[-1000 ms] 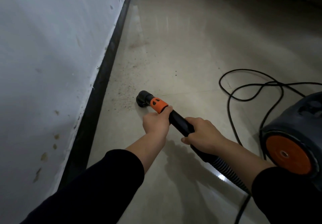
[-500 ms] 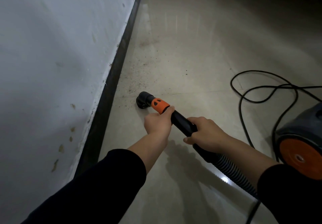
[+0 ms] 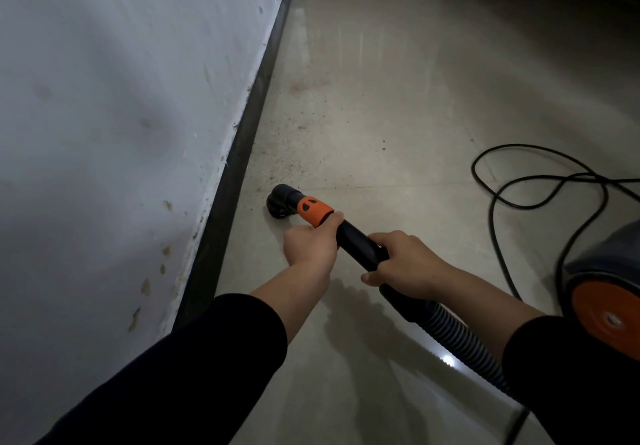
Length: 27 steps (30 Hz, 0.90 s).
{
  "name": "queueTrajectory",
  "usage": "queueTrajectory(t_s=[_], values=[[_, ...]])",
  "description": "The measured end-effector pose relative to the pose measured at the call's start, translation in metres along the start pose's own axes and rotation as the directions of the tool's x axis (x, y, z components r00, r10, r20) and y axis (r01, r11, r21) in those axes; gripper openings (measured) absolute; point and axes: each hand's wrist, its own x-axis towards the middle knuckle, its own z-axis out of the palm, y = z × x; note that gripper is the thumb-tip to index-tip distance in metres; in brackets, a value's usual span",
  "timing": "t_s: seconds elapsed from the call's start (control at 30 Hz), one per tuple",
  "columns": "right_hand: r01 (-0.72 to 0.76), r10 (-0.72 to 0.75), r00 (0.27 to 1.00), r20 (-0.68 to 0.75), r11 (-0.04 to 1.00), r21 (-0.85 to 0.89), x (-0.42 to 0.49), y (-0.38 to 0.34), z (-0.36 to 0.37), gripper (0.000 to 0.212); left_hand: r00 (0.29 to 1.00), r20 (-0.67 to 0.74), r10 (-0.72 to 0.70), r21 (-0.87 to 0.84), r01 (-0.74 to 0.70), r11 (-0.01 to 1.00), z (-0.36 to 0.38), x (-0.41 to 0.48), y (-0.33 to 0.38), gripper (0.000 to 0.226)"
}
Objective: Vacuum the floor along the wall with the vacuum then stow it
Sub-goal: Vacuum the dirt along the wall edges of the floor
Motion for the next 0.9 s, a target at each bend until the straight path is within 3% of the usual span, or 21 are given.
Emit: queueTrajectory(t_s=[0.9], values=[[0.065,-0.066,0.997,0.032,0.997,0.046,0.029,-0.034,0.036,0.019,0.996,-0.086,0.022,0.049,-0.018,0.999,-0.043,0.034,0.007,0.033]])
